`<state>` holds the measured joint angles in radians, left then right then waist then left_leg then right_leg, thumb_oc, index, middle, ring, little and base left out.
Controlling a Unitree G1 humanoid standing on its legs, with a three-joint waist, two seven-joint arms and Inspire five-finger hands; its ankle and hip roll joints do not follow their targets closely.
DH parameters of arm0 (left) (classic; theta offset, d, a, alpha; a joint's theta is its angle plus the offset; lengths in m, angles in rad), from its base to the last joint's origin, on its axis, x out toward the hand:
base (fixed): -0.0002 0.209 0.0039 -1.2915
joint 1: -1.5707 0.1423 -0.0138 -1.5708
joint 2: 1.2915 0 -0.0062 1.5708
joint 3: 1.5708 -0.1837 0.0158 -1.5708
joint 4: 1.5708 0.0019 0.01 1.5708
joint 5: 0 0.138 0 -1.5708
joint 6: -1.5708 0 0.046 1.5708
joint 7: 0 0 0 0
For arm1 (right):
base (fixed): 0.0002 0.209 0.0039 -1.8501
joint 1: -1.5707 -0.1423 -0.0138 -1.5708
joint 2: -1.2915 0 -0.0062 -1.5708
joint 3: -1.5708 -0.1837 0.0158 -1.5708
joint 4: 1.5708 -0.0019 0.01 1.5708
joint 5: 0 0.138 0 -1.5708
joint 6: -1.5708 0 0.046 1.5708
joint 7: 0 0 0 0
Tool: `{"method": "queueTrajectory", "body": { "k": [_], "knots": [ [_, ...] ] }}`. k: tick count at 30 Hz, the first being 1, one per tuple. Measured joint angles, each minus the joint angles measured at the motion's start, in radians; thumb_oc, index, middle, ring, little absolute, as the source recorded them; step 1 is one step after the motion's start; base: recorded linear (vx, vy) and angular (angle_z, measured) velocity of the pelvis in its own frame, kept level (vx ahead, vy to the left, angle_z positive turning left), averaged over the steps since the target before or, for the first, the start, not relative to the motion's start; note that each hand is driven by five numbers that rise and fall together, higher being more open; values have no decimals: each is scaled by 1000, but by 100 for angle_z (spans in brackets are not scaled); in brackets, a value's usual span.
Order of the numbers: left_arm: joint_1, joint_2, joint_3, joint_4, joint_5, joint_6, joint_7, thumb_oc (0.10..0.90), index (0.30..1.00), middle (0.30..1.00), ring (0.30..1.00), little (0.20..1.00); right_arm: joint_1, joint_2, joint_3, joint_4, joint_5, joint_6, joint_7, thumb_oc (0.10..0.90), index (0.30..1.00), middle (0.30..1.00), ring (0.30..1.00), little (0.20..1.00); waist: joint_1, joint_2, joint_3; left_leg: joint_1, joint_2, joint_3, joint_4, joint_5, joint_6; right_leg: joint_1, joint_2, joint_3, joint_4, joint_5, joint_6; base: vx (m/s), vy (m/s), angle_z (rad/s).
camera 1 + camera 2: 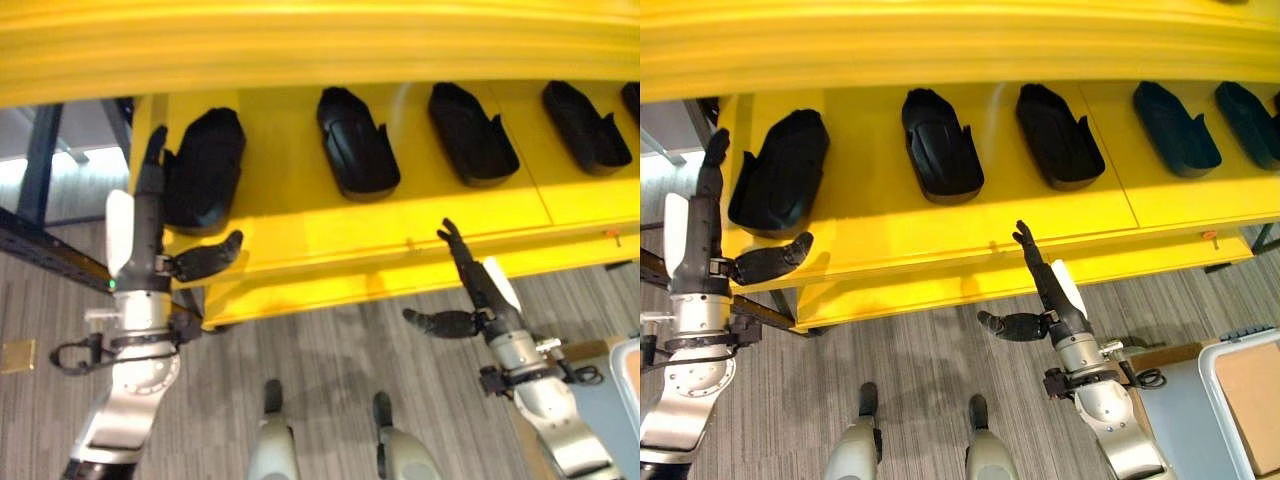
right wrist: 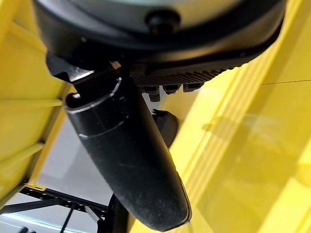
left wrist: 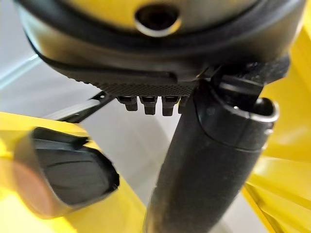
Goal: Move parts from the plastic box to the shelf.
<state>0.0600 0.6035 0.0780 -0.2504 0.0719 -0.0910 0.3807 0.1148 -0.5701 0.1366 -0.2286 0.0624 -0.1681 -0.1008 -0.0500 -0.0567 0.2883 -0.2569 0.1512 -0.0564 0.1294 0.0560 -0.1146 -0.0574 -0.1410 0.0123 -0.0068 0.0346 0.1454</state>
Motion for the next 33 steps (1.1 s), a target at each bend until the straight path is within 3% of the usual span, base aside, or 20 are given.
{"method": "queueTrajectory", "body": {
  "k": [3,8,16,20,29,33],
  "knots": [
    [-1,-58,-6,82,-109,-7,-3,900,1000,1000,1000,1000,5,0,7,2,1,0,5,900,1000,1000,1000,1000,-1,-2,-29,23,-5,-2,-21,5,0,25,-5,-8,-20,1,0,42,27,6],
    [-3,-81,-7,174,-183,-2,-1,900,1000,1000,1000,1000,12,0,9,9,20,1,7,900,1000,1000,1000,1000,-3,-9,-58,34,-4,-10,-54,22,-2,33,-4,-21,-30,1,-1,43,23,7],
    [-60,-83,-4,271,-185,5,23,900,1000,1000,1000,1000,34,8,17,10,20,2,10,900,1000,1000,1000,1000,-5,-48,-105,35,-8,-5,-68,25,-2,31,-8,-20,-43,3,0,0,0,0],
    [-136,-82,7,408,-186,20,71,900,1000,1000,1000,1000,37,8,30,19,20,3,19,900,1000,1000,1000,1000,-11,-55,-110,32,-4,1,-69,25,-2,25,-6,-18,-45,4,-1,5,9,-3],
    [-243,-59,18,619,-236,41,94,900,1000,1000,1000,1000,35,7,48,40,20,4,27,900,1000,1000,1000,1000,-32,-79,-121,-3,8,6,-68,33,-15,-14,6,-3,-54,16,-6,-8,9,-5],
    [-300,23,7,697,-266,41,101,900,1000,1000,1000,1000,37,7,58,44,21,4,27,900,1000,1000,1000,1000,-36,-98,-119,-20,14,17,-66,35,-17,-38,9,5,-55,25,-6,-13,8,-9]
  ]
}}
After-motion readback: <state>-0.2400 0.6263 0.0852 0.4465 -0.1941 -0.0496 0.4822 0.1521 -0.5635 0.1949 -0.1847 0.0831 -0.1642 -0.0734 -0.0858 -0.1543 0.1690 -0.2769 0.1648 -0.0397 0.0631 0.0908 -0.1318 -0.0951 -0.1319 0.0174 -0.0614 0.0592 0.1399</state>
